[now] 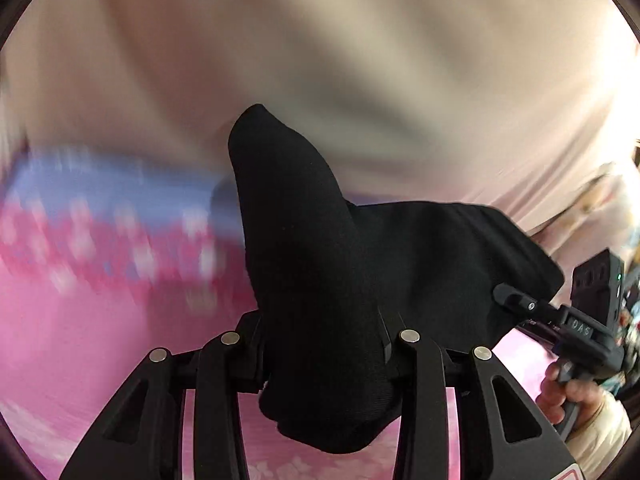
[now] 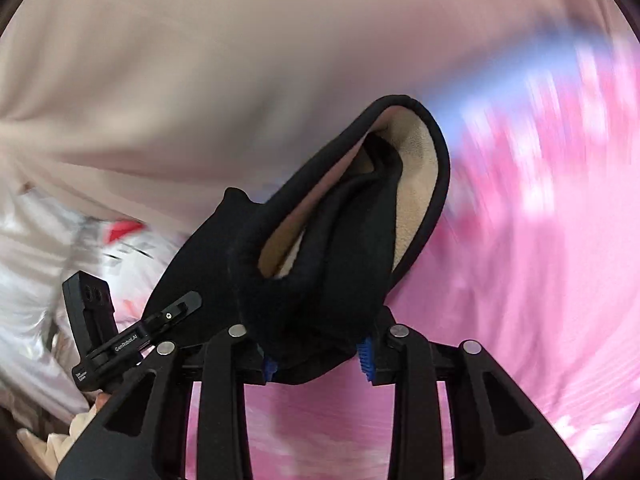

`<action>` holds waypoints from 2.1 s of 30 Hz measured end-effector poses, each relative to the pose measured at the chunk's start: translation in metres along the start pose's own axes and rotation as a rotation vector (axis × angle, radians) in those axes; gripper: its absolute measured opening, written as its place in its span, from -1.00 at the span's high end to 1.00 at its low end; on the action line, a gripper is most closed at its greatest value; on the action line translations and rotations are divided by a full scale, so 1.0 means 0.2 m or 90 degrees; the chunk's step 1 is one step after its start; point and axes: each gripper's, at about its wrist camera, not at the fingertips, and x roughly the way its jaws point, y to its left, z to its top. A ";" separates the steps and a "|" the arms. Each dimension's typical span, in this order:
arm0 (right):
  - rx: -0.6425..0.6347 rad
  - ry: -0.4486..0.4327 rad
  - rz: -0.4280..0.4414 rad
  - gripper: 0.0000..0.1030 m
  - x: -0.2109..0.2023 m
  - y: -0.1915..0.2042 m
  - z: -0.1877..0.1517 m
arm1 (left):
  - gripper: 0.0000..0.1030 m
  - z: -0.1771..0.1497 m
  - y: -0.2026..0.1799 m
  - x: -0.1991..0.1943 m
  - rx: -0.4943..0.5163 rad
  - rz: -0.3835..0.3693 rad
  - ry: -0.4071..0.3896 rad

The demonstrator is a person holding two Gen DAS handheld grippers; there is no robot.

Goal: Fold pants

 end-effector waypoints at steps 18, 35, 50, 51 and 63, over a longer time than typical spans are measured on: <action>-0.203 -0.030 -0.142 0.81 -0.17 0.28 0.00 | -0.35 -0.05 0.00 -0.34 0.085 0.177 -0.097; -0.212 -0.221 -0.290 -0.48 -0.94 0.84 -0.13 | -0.70 -0.07 -0.34 -0.44 0.132 0.347 0.013; -0.207 -0.196 -0.329 -0.58 -0.96 0.94 -0.32 | -0.70 -0.23 -0.64 -0.63 0.142 0.351 0.022; -0.205 -0.193 -0.328 -0.58 -0.95 0.94 -0.33 | -0.70 -0.24 -0.63 -0.61 0.143 0.357 0.031; -0.200 -0.170 -0.362 -0.58 -0.86 0.90 -0.38 | -0.70 -0.36 -0.50 -0.52 0.117 0.361 0.084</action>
